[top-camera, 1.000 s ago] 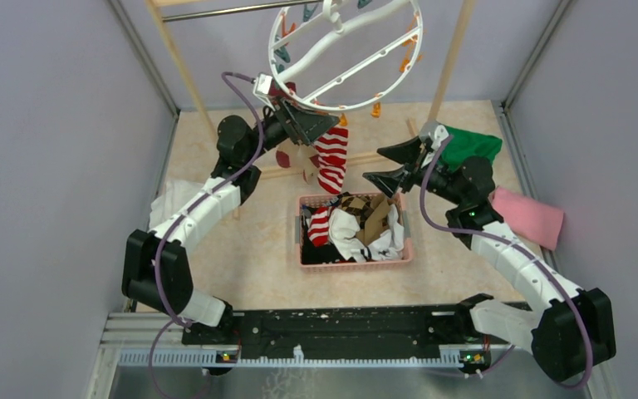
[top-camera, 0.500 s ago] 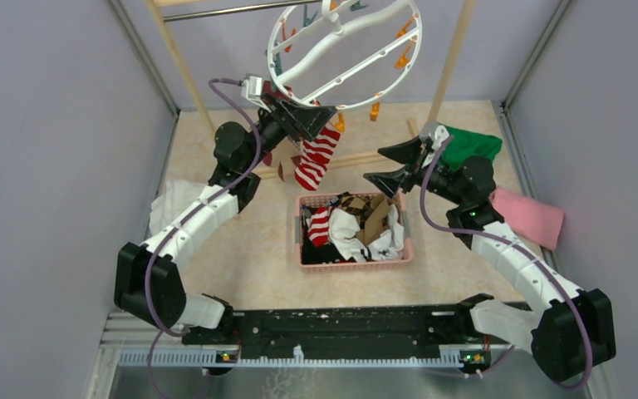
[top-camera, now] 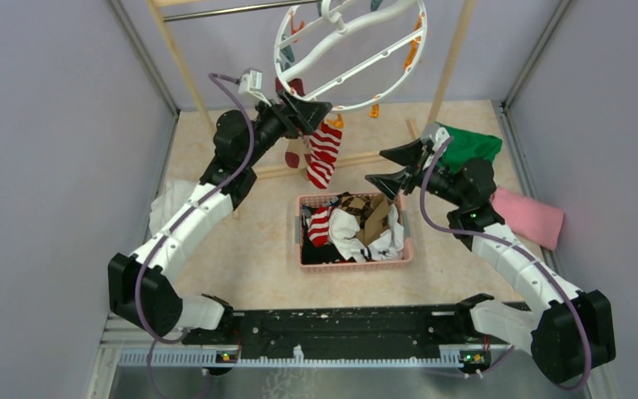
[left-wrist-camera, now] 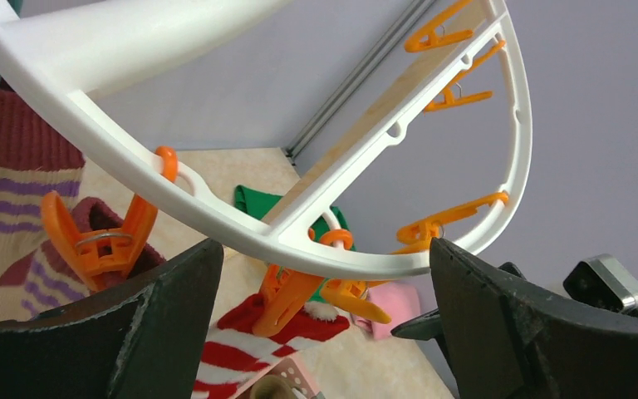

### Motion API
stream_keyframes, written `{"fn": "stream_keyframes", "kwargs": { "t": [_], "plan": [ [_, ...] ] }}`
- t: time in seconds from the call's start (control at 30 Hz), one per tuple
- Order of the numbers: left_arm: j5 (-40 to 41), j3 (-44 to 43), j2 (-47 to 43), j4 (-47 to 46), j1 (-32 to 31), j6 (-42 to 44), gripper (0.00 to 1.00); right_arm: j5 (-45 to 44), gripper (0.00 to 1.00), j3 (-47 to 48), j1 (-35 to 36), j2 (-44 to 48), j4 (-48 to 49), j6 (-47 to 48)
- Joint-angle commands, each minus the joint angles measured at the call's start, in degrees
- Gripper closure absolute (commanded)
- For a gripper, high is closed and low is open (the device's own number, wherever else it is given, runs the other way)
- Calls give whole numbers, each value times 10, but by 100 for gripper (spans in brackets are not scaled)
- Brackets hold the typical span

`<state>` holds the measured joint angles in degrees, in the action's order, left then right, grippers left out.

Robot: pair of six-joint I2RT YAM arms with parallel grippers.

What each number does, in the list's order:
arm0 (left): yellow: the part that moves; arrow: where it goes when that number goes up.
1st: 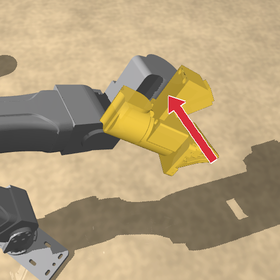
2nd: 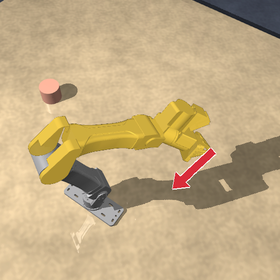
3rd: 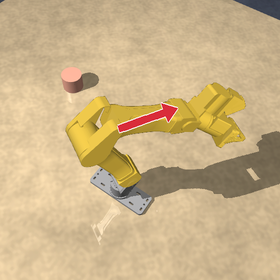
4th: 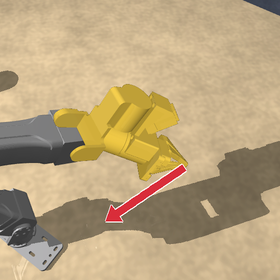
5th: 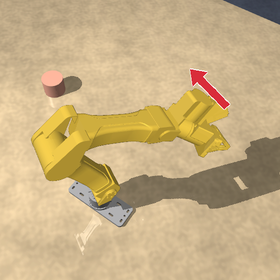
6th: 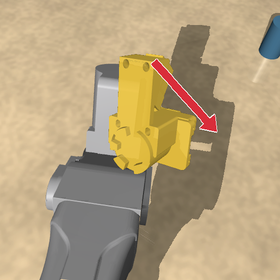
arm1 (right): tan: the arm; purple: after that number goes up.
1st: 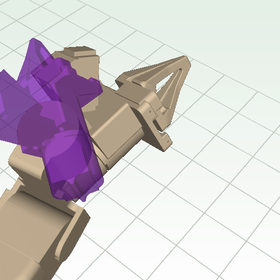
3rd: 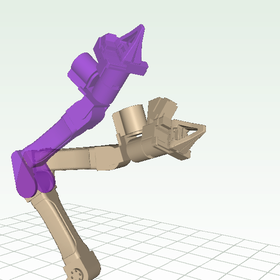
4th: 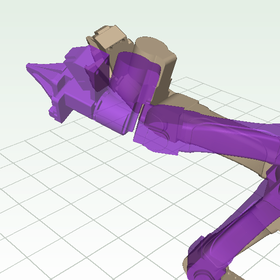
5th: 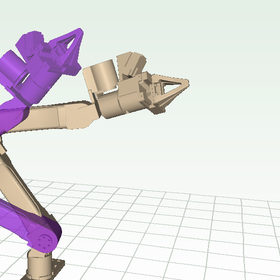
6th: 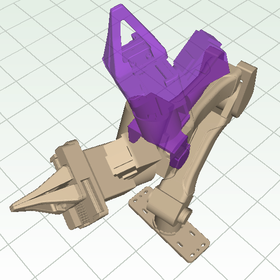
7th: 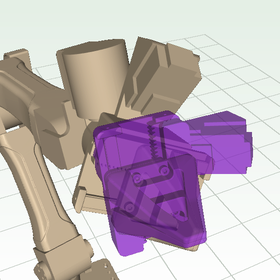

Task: Clip the socks to the hanger
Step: Pick up the sock from the bin.

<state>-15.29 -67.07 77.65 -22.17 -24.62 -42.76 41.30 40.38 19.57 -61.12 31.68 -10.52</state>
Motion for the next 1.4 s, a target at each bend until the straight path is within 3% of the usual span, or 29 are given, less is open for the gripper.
{"fn": "stream_keyframes", "kwargs": {
  "t": [0.0, 0.43, 0.6, 0.83, 1.0, 1.27, 1.37],
  "plan": [
    [30, -35, -34, 91, -8, 51, 1, 6, 25, -2, -5, 16, 22, 4],
    [12, 6, -130, 142, -8, 133, 1, 55, 25, -6, -9, 31, -14, 52],
    [47, 49, -186, 178, -8, 149, 1, 109, 23, -9, -17, 44, -67, 89],
    [67, 169, -298, 175, -7, 122, 1, 144, 21, -3, -30, 54, -188, 142],
    [51, 231, -350, 200, -7, 95, 1, 162, 20, 29, -49, 31, -356, 198],
    [1, 256, -340, 320, -7, 109, 2, 159, 20, 22, -65, 38, -454, 225],
    [-25, 246, -314, 364, -8, 123, 8, 150, 20, 19, -75, 43, -481, 226]
  ]
}}
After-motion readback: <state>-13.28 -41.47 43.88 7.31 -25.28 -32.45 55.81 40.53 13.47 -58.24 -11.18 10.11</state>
